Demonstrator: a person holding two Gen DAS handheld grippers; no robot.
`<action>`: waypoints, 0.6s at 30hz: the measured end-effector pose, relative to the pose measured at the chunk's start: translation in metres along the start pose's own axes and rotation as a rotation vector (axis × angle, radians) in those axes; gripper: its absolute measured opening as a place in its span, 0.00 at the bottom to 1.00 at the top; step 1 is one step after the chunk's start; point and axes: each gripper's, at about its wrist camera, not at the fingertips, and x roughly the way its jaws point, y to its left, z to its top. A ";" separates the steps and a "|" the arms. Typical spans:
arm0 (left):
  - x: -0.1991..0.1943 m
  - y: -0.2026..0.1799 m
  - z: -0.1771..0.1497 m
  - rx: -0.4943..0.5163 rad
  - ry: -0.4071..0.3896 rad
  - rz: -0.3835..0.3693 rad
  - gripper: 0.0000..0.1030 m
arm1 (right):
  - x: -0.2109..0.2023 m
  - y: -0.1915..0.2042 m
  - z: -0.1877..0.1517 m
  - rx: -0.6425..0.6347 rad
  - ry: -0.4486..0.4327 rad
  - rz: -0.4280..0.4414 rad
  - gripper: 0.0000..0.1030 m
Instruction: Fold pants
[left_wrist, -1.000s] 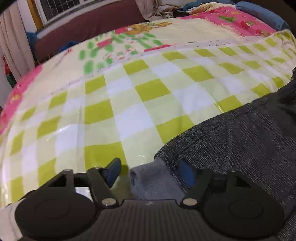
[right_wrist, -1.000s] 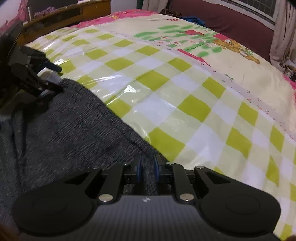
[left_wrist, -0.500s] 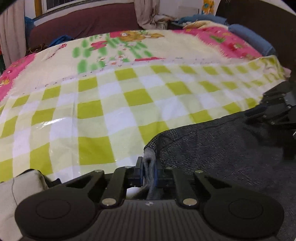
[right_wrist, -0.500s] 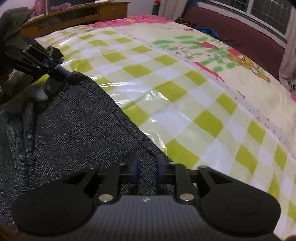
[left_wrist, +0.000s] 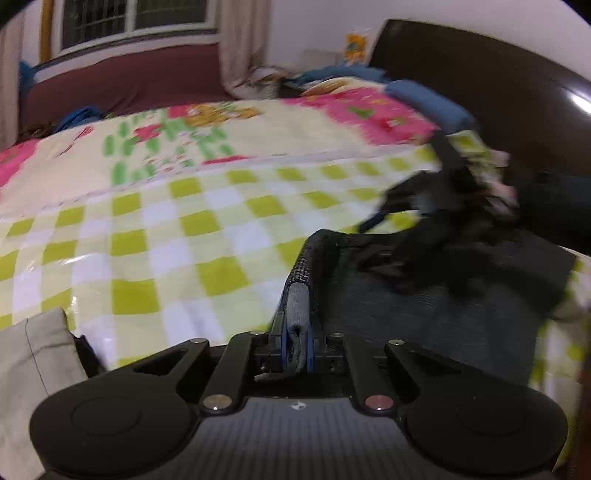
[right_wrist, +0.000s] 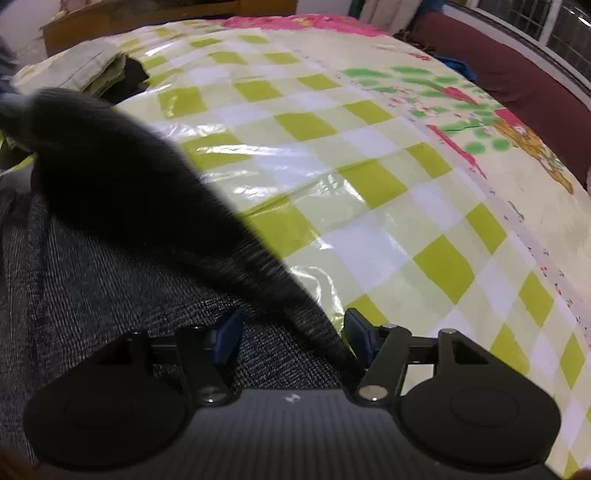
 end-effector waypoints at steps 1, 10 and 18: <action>-0.007 -0.006 -0.003 0.003 -0.003 -0.010 0.23 | 0.000 0.000 -0.001 -0.003 0.005 0.000 0.61; -0.006 0.007 -0.006 -0.051 -0.049 0.114 0.24 | -0.055 0.018 -0.001 0.049 0.016 -0.133 0.04; -0.008 0.031 0.037 -0.059 -0.179 0.191 0.24 | -0.168 0.042 0.034 0.090 -0.163 -0.358 0.03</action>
